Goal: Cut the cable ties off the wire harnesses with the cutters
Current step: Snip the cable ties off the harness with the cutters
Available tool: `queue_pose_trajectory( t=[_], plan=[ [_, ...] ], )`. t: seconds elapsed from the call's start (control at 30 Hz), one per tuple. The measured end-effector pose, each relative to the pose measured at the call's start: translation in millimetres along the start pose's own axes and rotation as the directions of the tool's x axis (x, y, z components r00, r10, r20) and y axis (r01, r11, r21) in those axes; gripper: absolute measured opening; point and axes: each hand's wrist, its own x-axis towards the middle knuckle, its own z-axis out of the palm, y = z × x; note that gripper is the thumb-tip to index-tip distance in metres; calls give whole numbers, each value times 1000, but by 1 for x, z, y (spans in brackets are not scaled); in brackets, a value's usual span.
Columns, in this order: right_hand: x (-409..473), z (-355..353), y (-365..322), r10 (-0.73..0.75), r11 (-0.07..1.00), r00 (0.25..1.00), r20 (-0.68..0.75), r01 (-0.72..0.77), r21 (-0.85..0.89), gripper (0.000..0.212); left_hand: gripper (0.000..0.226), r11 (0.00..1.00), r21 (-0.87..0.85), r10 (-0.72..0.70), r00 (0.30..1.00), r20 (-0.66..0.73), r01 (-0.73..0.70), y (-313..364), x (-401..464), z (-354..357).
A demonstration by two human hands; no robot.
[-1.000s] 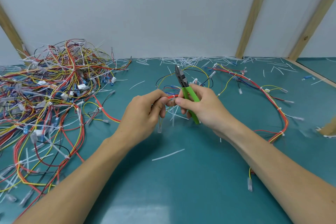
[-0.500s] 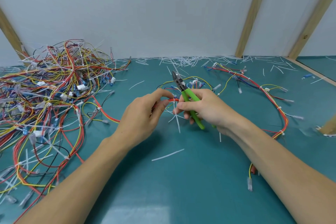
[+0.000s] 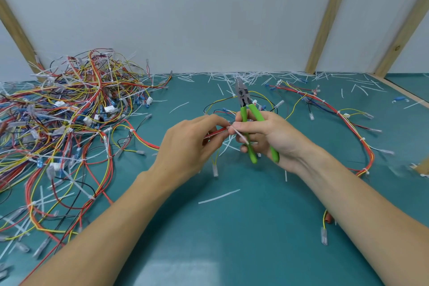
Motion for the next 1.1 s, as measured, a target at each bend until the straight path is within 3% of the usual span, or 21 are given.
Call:
queue_pose_trajectory(
  t=[0.13,0.2,0.33,0.43,0.5,0.73,0.87,1.1],
  plan=[
    [-2,-2,-1,-18,986,997,81,4,169,11,7,975,-151,-169,985,-36,162,-8,-3,5],
    [-2,-3,-2,-47,988,998,50,39,148,12,8,955,-198,-229,973,-7,223,-10,-4,8],
    [1,-1,0,-176,971,973,-150,146,-192,9,17,928,-201,-315,948,31,315,-13,-2,8],
    [5,-4,9,-433,739,865,-254,180,-650,24,23,914,-156,-370,927,63,375,-18,-2,7],
    [5,-8,10,-519,615,823,-231,172,-769,33,23,906,-148,-385,918,95,396,-21,-2,6],
    [4,-34,2,-517,345,848,-116,82,-935,54,34,868,-213,-415,890,189,450,-22,-2,6],
    [3,-38,-3,-487,308,873,-24,147,-940,51,39,802,-319,-450,862,231,504,-25,-1,4],
    [3,-30,1,-465,249,881,85,222,-943,39,42,748,-327,-486,813,321,577,-27,1,4]
  ],
)
